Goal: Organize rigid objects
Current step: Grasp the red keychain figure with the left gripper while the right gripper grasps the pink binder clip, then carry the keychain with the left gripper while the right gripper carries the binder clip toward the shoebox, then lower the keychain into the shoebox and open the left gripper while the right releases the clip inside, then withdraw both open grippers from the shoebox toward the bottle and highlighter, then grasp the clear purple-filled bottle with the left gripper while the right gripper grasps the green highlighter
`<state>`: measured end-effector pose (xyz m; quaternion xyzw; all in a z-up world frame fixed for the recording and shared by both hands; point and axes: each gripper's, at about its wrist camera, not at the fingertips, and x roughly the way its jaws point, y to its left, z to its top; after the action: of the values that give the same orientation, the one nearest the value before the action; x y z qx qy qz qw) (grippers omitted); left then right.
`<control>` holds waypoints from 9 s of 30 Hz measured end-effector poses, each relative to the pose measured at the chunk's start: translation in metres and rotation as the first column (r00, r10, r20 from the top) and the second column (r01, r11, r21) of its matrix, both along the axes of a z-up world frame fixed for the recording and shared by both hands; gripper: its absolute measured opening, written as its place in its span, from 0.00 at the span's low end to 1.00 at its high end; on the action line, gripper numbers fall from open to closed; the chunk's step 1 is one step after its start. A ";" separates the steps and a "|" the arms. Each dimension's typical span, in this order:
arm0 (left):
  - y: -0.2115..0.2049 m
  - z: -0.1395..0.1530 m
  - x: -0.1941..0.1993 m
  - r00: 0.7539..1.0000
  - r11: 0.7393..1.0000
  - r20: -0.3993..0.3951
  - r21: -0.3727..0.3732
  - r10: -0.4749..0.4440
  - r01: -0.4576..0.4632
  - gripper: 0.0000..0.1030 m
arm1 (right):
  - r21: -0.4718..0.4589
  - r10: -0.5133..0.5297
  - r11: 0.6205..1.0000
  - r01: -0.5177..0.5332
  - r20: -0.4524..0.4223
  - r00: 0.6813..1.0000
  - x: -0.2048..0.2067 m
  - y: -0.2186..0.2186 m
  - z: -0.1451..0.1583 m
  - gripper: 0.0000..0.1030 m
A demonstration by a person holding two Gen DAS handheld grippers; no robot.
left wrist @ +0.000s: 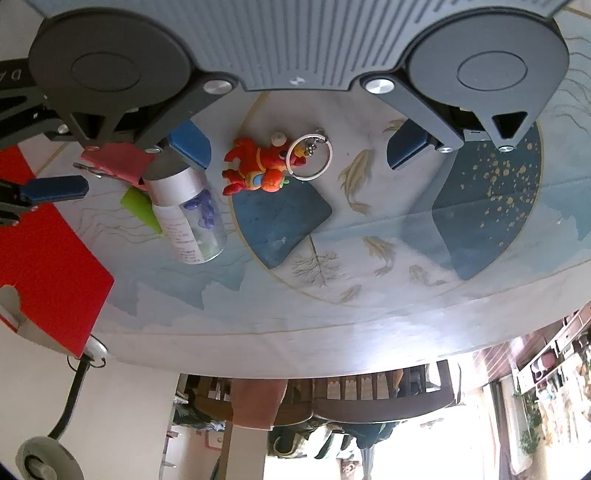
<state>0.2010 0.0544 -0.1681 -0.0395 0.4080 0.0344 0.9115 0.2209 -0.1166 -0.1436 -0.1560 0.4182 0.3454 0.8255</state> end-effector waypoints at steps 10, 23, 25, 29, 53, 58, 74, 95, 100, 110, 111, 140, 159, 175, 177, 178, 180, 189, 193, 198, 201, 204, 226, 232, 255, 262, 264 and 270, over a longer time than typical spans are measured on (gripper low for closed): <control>-0.011 -0.003 0.005 0.996 0.995 0.019 0.055 -0.082 0.081 0.75 | 0.012 0.028 1.000 -0.028 -0.012 1.000 0.010 0.005 -0.005 0.52; -0.020 0.000 0.007 0.993 0.992 0.019 0.062 -0.113 0.111 0.44 | 0.034 0.006 0.999 -0.005 -0.012 1.000 0.004 0.008 -0.004 0.32; -0.020 0.001 0.007 0.994 0.992 0.016 0.062 -0.112 0.111 0.44 | 0.043 -0.013 0.999 0.015 -0.030 0.999 0.004 0.005 -0.004 0.31; -0.021 0.002 0.005 0.994 0.992 0.011 0.059 -0.111 0.110 0.38 | 0.067 -0.038 0.997 0.041 -0.046 0.998 -0.002 -0.001 -0.001 0.29; -0.024 0.047 -0.052 0.997 0.995 0.019 -0.055 -0.078 0.079 0.36 | 0.218 -0.150 0.962 0.161 -0.068 0.986 -0.054 -0.058 0.066 0.28; -0.034 0.069 -0.065 0.993 0.992 0.044 -0.057 -0.109 0.111 0.36 | 0.234 -0.172 0.956 0.179 -0.048 0.984 -0.063 -0.069 0.086 0.28; -0.085 0.143 -0.059 0.966 0.973 0.156 -0.074 -0.207 0.221 0.36 | 0.319 -0.297 0.909 0.269 0.041 0.954 -0.062 -0.129 0.146 0.28; -0.188 0.170 0.005 0.922 0.929 0.143 -0.045 -0.359 0.368 0.36 | 0.301 -0.450 0.862 0.409 0.082 0.889 -0.014 -0.204 0.139 0.28; -0.209 0.160 0.031 0.921 0.923 0.099 -0.038 -0.378 0.383 0.36 | 0.280 -0.476 0.856 0.435 0.096 0.874 0.001 -0.218 0.131 0.28; -0.246 0.143 0.080 0.911 0.911 0.042 -0.017 -0.411 0.412 0.36 | 0.208 -0.485 0.864 0.459 0.096 0.869 0.025 -0.227 0.108 0.28; -0.248 0.140 0.084 0.910 0.910 0.034 -0.017 -0.414 0.414 0.36 | 0.197 -0.480 0.868 0.456 0.099 0.871 0.027 -0.226 0.105 0.28; -0.298 0.062 0.158 0.882 0.905 -0.210 -0.046 -0.422 0.422 0.37 | -0.025 -0.383 0.922 0.388 0.111 0.917 0.059 -0.208 0.046 0.28; -0.286 0.057 0.151 0.886 0.912 -0.218 -0.067 -0.409 0.404 0.38 | 0.011 -0.397 0.917 0.398 0.089 0.913 0.061 -0.215 0.053 0.40; -0.256 0.098 0.118 0.909 0.914 -0.113 -0.121 -0.400 0.387 0.51 | 0.131 -0.446 0.890 0.437 0.049 0.894 0.039 -0.227 0.083 0.51; -0.251 0.103 0.113 0.912 0.914 -0.105 -0.128 -0.398 0.384 0.51 | 0.156 -0.452 0.884 0.441 0.040 0.891 0.034 -0.227 0.088 0.53; -0.247 0.107 0.109 0.913 0.914 -0.098 -0.133 -0.396 0.383 0.51 | 0.165 -0.452 0.882 0.441 0.041 0.891 0.032 -0.226 0.091 0.54; -0.241 0.113 0.102 0.916 0.915 -0.085 -0.141 -0.392 0.379 0.51 | 0.177 -0.450 0.882 0.436 0.044 0.892 0.028 -0.223 0.096 0.57; -0.212 0.141 0.066 0.929 0.923 -0.009 -0.121 -0.370 0.366 0.51 | 0.217 -0.411 0.895 0.389 0.061 0.910 0.004 -0.206 0.116 0.62; -0.195 0.149 0.051 0.937 0.930 0.009 -0.118 -0.348 0.347 0.51 | 0.240 -0.386 0.901 0.361 0.064 0.920 -0.009 -0.196 0.124 0.64; -0.172 0.158 0.030 0.945 0.937 0.040 -0.123 -0.325 0.328 0.60 | 0.268 -0.353 0.908 0.323 0.072 0.933 -0.025 -0.180 0.133 0.72; -0.158 0.161 0.016 0.949 0.941 0.051 -0.125 -0.311 0.315 0.61 | 0.283 -0.327 0.912 0.296 0.070 0.942 -0.034 -0.170 0.137 0.74; -0.142 0.163 0.004 0.953 0.945 0.062 -0.129 -0.296 0.302 0.67 | 0.286 -0.297 0.921 0.265 0.074 0.952 -0.042 -0.160 0.139 0.76; -0.069 0.129 -0.030 0.982 0.968 0.034 -0.164 -0.186 0.189 0.85 | 0.217 -0.123 0.970 0.106 0.067 0.990 -0.055 -0.088 0.107 0.87; -0.058 0.110 -0.020 0.992 0.974 0.022 -0.192 -0.122 0.124 0.99 | 0.164 -0.089 0.983 0.076 0.070 0.994 -0.046 -0.070 0.086 0.86; -0.040 0.029 0.035 0.998 0.995 -0.061 -0.095 0.026 -0.032 0.99 | 0.030 -0.044 0.999 0.041 0.128 0.991 0.001 -0.015 0.016 0.71; -0.039 0.015 0.050 0.996 0.992 -0.076 -0.115 0.048 -0.057 0.99 | 0.050 -0.072 0.996 0.068 0.078 0.994 0.019 -0.012 -0.004 0.61; -0.037 0.010 0.053 0.995 0.990 -0.086 -0.125 0.053 -0.064 0.99 | 0.058 -0.075 0.996 0.071 0.069 0.995 0.021 -0.011 -0.007 0.59; -0.036 0.002 0.053 0.996 0.993 -0.072 -0.096 0.056 -0.063 0.99 | 0.055 -0.056 0.997 0.051 0.092 0.994 0.023 -0.002 -0.013 0.54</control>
<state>0.2542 0.0179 -0.1663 -0.0954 0.4390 0.0429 0.8924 0.2440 -0.1189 -0.1564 -0.1389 0.3739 0.3262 0.8570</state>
